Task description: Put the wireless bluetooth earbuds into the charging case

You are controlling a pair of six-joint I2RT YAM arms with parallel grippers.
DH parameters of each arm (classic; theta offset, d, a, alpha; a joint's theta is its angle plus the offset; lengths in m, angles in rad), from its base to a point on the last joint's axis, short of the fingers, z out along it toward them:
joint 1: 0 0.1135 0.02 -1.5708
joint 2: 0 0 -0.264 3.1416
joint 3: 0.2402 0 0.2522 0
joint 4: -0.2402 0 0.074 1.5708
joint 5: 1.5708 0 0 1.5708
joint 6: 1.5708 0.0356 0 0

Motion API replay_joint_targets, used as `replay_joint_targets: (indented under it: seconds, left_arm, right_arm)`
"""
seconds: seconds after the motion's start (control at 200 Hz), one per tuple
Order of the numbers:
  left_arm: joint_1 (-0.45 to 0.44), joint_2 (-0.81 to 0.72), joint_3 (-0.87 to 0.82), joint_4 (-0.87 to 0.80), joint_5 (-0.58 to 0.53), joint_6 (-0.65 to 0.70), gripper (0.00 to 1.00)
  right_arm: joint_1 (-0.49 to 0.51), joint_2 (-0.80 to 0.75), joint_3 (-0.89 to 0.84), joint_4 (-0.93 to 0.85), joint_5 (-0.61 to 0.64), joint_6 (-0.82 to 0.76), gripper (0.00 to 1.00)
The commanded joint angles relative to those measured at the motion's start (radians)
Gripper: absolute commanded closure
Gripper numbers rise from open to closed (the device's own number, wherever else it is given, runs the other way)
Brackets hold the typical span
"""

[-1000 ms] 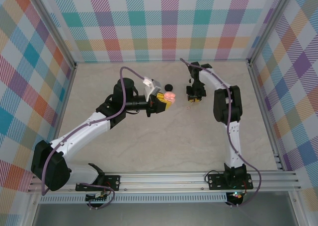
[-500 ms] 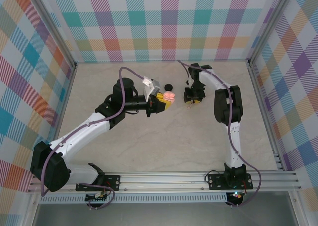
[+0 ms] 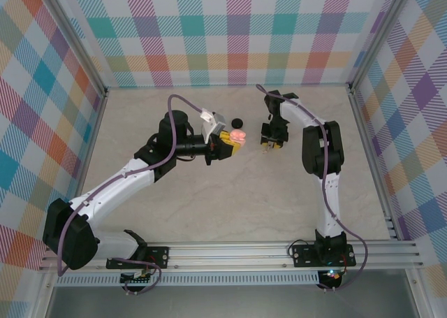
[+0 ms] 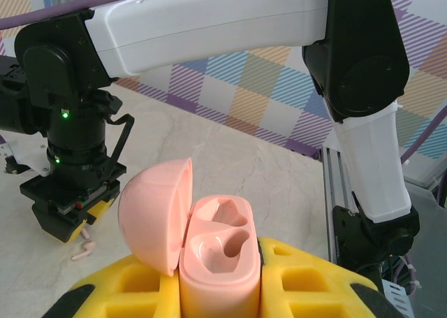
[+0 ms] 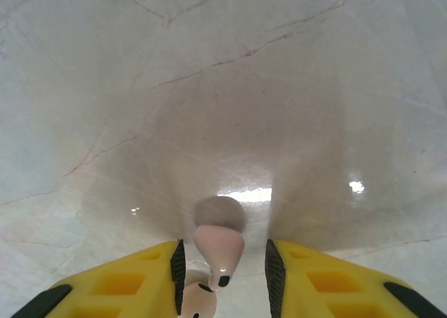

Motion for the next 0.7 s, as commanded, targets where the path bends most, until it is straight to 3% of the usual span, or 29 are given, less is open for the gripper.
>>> replay_joint_targets:
  seconds: [0.0, 0.695]
  left_arm:
    - [0.004, -0.022, -0.007, 0.016, 0.009, 0.013, 0.90]
    - [0.004, -0.022, -0.006, 0.013, 0.013, 0.019, 0.90]
  right_arm:
    - [0.012, -0.031, -0.007, -0.011, 0.013, 0.041, 0.62]
    - [0.015, 0.029, 0.062, -0.020, 0.026, 0.071, 0.67]
